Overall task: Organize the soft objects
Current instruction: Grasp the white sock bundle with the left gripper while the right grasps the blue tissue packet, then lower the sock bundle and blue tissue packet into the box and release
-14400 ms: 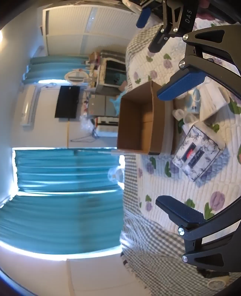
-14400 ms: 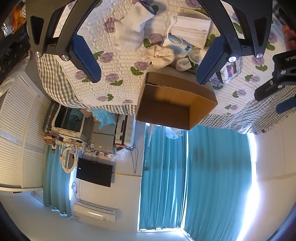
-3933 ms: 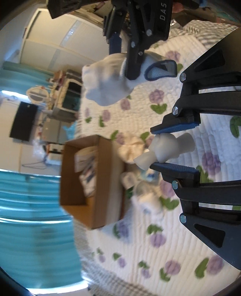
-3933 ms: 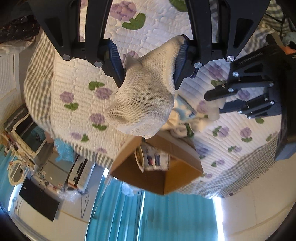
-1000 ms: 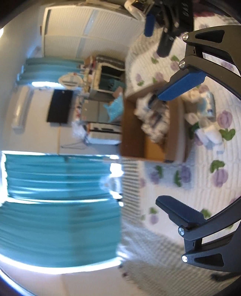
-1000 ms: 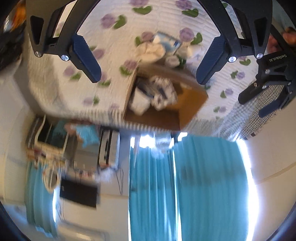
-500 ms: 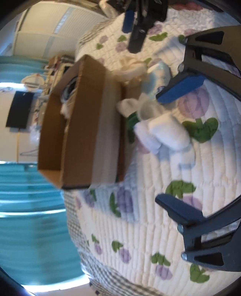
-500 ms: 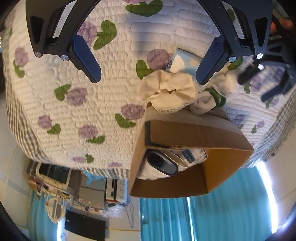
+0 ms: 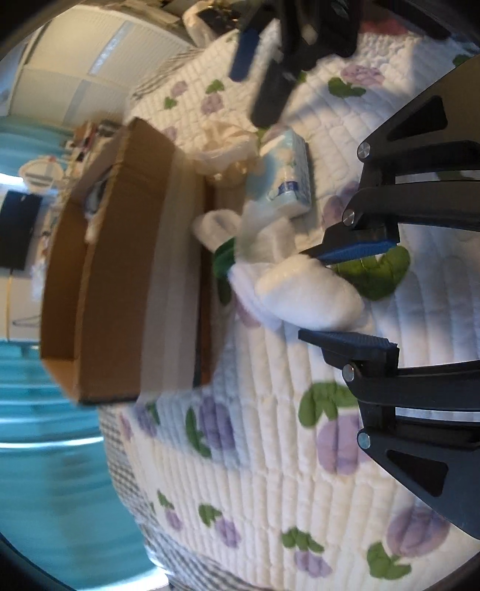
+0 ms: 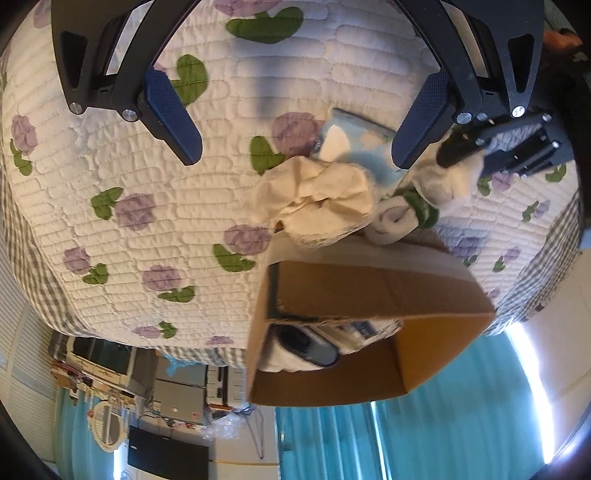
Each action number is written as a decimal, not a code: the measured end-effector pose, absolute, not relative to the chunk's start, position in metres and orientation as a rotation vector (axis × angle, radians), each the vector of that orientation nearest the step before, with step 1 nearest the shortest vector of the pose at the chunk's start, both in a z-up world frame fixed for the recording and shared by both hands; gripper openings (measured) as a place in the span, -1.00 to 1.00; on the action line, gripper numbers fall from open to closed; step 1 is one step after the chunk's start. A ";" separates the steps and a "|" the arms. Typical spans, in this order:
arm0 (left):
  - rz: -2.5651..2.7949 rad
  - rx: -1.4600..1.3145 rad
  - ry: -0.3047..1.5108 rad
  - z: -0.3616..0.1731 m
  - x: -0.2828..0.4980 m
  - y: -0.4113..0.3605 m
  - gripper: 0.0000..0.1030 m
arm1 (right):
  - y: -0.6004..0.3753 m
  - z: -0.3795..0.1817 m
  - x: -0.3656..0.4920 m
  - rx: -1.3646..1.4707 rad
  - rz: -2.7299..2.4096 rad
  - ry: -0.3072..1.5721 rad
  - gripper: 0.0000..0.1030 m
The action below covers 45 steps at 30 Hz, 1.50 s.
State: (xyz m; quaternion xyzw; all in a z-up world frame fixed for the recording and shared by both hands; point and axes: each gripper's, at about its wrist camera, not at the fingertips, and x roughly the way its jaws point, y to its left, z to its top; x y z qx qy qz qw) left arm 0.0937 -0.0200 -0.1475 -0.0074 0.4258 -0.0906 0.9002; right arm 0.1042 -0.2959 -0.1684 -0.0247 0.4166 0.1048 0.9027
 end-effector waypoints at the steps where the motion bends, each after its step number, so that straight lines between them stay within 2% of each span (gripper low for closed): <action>1: -0.184 -0.027 0.871 -0.143 0.092 -0.016 -0.36 | -0.293 -0.170 0.103 -0.059 0.223 0.863 1.00; 7: -0.117 -0.039 0.812 -0.123 0.086 0.004 -0.36 | -0.270 -0.183 0.101 -0.092 0.239 0.897 1.00; 18: -0.128 -0.081 0.869 -0.136 0.093 0.008 -0.36 | -0.243 -0.215 0.116 -0.043 0.226 0.986 0.99; 19: -0.126 -0.078 0.871 -0.136 0.093 0.008 -0.36 | -0.242 -0.216 0.118 -0.040 0.221 0.985 0.89; 20: -0.126 -0.075 0.873 -0.136 0.093 0.007 -0.36 | -0.242 -0.217 0.120 -0.039 0.211 0.987 0.70; 22: -0.126 -0.075 0.875 -0.137 0.093 0.007 -0.36 | -0.239 -0.219 0.122 -0.039 0.203 0.995 0.52; 32: -0.110 -0.078 0.829 -0.120 0.084 0.007 -0.36 | -0.242 -0.209 0.101 -0.049 0.276 0.980 0.50; 45: -0.106 -0.066 0.758 -0.078 0.039 -0.012 -0.36 | -0.261 -0.152 0.041 -0.067 0.369 0.863 0.50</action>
